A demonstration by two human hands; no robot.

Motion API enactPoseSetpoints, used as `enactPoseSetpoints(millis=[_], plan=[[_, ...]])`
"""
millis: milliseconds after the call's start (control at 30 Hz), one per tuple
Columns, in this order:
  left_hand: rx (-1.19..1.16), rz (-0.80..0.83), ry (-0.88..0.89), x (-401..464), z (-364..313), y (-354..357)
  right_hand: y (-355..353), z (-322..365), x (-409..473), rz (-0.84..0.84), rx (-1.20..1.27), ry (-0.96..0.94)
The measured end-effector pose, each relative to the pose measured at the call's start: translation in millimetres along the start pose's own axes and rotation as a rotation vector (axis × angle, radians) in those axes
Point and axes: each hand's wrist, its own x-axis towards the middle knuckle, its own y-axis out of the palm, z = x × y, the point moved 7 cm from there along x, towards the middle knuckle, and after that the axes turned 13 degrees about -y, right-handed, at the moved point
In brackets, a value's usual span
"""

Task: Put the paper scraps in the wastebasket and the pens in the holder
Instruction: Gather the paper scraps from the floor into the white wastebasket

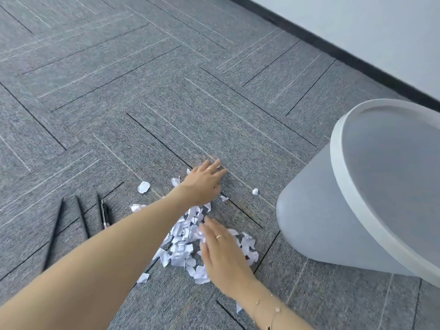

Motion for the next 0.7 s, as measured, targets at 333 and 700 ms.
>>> enactPoseSetpoints(millis=[333,700], plan=[[0.122,-0.055,0.176,-43,46,18,-64,-100,11,-0.306,-0.052,0.310],[-0.151,-0.217,-0.280,-66,114,10,-11,-27,10,-0.037,-0.040,-0.011]])
